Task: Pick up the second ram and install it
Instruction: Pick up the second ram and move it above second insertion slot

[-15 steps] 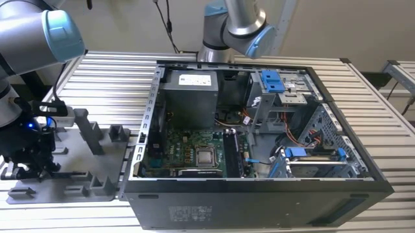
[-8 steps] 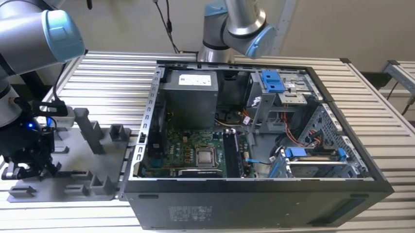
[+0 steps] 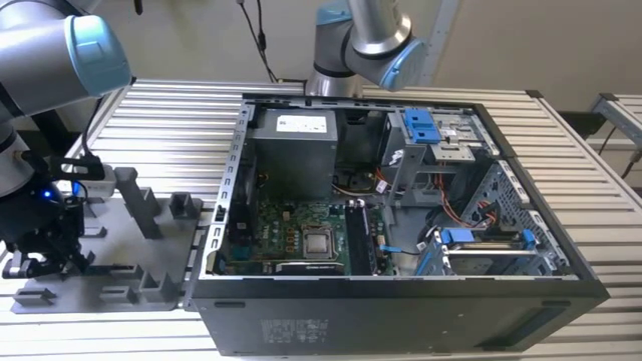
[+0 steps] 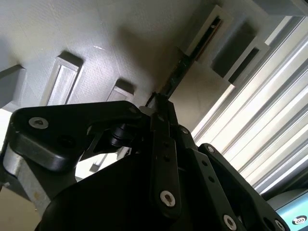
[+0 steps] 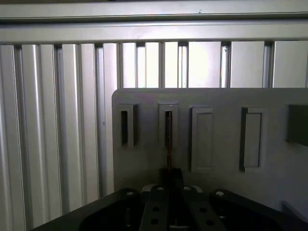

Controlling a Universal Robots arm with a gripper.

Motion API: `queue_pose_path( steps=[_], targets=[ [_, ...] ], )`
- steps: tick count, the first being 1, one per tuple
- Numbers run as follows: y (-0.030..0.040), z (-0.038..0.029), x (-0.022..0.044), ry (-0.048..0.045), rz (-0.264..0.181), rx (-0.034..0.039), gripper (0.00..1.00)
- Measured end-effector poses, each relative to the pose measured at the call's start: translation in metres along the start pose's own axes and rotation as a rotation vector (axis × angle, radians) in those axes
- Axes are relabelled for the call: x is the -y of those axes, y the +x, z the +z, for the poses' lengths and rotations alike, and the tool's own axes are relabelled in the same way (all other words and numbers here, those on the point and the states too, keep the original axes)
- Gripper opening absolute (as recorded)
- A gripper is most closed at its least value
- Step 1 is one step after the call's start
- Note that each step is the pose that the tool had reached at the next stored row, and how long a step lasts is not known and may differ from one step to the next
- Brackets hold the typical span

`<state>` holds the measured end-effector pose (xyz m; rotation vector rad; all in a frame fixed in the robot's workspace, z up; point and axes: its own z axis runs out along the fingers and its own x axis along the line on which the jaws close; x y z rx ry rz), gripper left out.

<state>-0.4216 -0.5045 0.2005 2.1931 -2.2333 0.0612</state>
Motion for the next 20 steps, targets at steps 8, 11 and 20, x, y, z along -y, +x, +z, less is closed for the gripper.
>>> queue_pose_path(
  steps=[8, 11, 20],
  targets=[
    [0.0001, -0.0033, 0.0000, -0.0002, 0.000, 0.0000, 0.13],
    [0.0003, -0.0091, 0.0002, 0.0000, 0.000, 0.0000, 0.13],
    [0.0007, -0.0227, 0.0005, 0.0001, 0.000, 0.0001, 0.13]
  ],
)
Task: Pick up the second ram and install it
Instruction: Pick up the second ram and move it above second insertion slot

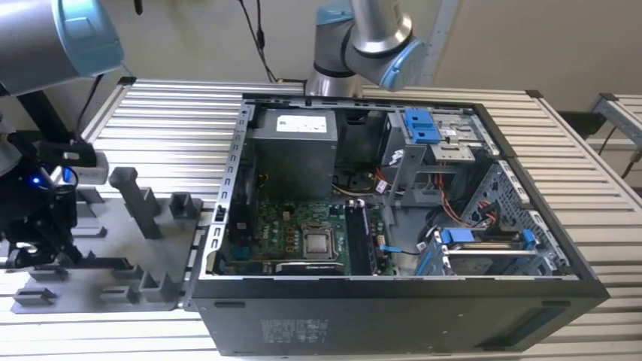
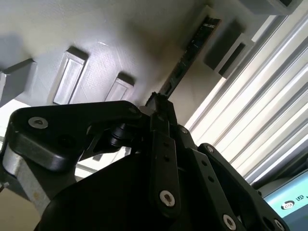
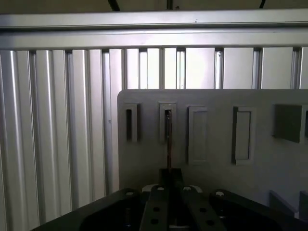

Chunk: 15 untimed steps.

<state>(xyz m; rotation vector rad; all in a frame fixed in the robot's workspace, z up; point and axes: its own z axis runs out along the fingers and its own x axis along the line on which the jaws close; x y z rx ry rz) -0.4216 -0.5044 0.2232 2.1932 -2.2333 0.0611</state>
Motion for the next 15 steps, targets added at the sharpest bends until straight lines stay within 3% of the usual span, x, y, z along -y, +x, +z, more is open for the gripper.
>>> queue_pose_path(
  steps=[15],
  targets=[
    [0.0009, -0.0275, 0.0005, 0.0000, 0.000, 0.0000, 0.13]
  ],
)
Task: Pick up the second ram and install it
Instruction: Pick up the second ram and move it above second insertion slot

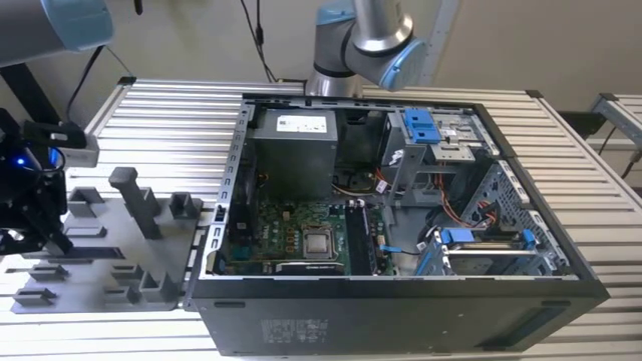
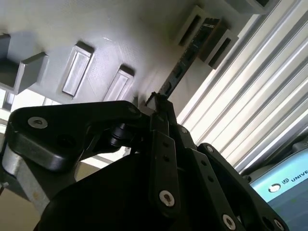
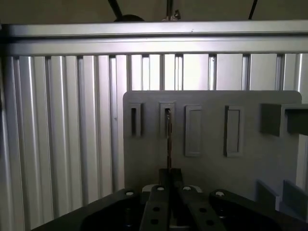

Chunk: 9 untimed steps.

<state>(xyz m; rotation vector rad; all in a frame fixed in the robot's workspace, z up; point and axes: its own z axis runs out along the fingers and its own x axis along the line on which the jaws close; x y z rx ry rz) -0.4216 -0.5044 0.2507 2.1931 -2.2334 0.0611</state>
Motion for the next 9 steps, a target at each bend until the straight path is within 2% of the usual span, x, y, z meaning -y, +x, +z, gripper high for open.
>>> queue_pose_path(
  steps=[9],
  targets=[
    [0.0005, -0.0160, 0.0003, -0.0001, 0.000, -0.0001, 0.13]
  ],
)
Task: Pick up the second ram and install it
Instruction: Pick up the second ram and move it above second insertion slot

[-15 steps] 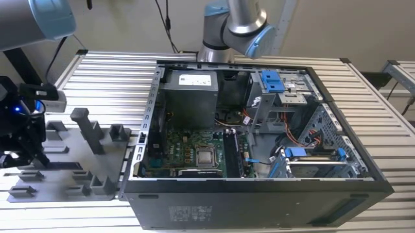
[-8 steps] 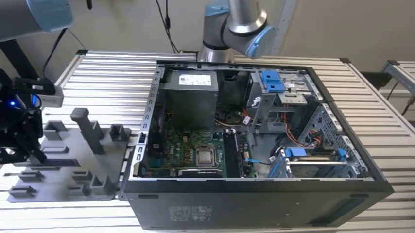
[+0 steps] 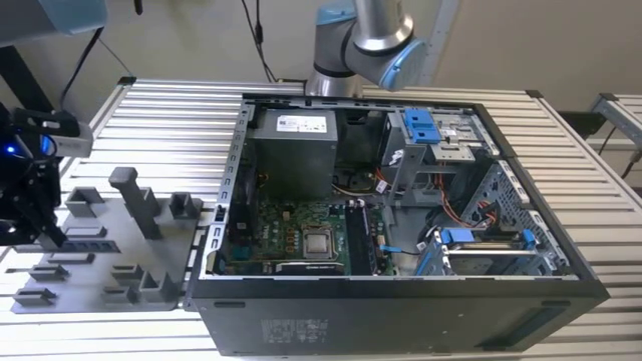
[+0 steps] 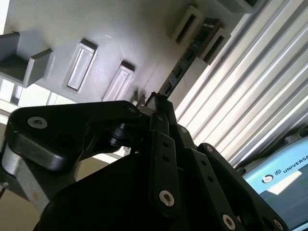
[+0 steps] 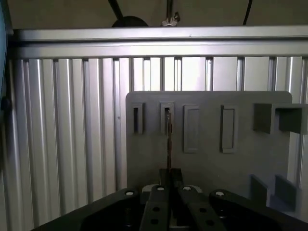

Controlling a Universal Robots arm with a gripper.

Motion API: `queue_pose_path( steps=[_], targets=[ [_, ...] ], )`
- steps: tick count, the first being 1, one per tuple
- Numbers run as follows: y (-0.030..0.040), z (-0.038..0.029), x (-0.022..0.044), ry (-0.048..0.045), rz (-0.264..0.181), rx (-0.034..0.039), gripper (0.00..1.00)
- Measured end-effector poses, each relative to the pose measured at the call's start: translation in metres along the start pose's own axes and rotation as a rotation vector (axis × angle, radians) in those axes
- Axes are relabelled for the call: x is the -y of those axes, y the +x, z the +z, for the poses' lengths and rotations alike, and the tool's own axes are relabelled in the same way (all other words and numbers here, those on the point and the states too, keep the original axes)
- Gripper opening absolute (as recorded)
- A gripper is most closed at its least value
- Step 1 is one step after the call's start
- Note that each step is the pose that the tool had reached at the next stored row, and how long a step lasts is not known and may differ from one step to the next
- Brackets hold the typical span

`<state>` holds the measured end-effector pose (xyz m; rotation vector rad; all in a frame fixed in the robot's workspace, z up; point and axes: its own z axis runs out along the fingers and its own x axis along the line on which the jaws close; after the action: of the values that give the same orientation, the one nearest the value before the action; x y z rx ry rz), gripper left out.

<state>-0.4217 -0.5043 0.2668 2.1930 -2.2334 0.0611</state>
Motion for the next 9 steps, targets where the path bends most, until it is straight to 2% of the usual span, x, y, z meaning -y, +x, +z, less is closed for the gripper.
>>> queue_pose_path(
  steps=[9],
  targets=[
    [0.0004, -0.0121, 0.0003, 0.0001, 0.000, 0.0001, 0.13]
  ],
)
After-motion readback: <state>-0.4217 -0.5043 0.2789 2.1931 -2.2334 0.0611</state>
